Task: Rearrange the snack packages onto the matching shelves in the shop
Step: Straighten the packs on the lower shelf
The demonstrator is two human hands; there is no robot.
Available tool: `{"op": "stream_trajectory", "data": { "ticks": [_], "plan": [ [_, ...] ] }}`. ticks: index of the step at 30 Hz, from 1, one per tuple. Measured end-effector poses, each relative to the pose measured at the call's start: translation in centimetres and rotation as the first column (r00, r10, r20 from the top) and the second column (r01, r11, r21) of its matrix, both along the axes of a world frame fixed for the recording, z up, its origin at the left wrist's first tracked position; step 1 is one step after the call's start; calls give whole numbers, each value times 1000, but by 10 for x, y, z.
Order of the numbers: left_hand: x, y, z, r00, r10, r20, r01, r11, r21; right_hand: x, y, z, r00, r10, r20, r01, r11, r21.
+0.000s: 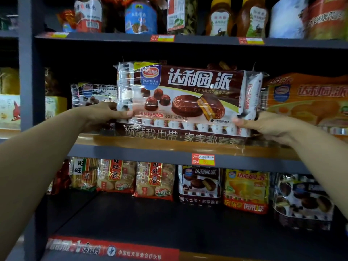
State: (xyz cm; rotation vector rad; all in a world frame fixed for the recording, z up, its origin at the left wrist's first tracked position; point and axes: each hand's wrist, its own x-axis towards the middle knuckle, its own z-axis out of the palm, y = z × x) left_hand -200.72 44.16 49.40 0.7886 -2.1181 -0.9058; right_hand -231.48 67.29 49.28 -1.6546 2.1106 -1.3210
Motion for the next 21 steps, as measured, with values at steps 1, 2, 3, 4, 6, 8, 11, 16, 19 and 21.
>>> {"op": "stream_trajectory", "data": {
  "ticks": [1, 2, 3, 4, 6, 8, 11, 16, 19, 21],
  "plan": [
    [-2, 2, 0, 1000, -8, -4, 8, 1000, 5, -2, -2, 0, 1000, 11, 21, -11, 1000, -5],
    [-4, -1, 1, 1000, -8, -4, 8, 1000, 1, -3, -3, -1, 999, 13, 35, -12, 1000, -18],
    [-8, -4, 1, 1000, 4, -18, -4, 1000, -11, -5, -7, 0, 999, -13, 32, 14, 999, -35],
    [-10, -8, 1, 999, 31, -28, -32, 999, -32, -5, -9, 0, 999, -45, 13, 46, 999, -27],
    [-10, -9, 2, 998, 55, -36, -56, 998, -31, -5, -13, -1, 995, -85, -45, 85, 996, 6],
    [-6, -8, -1, 997, 53, -54, -54, 998, -16, -1, -14, -1, 991, -112, -76, 112, 994, -2],
    [-3, -3, -4, 995, 41, -88, -42, 999, -6, 12, -11, -2, 984, -168, -63, 164, 985, -57],
    [1, -1, -16, 988, 121, -92, -133, 981, -141, 19, -9, -10, 958, -285, -39, 268, 932, -244],
    [-4, -6, -32, 949, 210, -235, -273, 920, -280, 20, -8, -21, 919, -383, -97, 319, 864, -390],
    [-4, -1, -42, 910, 267, -318, -380, 843, -380, 18, -7, -30, 896, -438, -81, 357, 814, -458]
  ]
}}
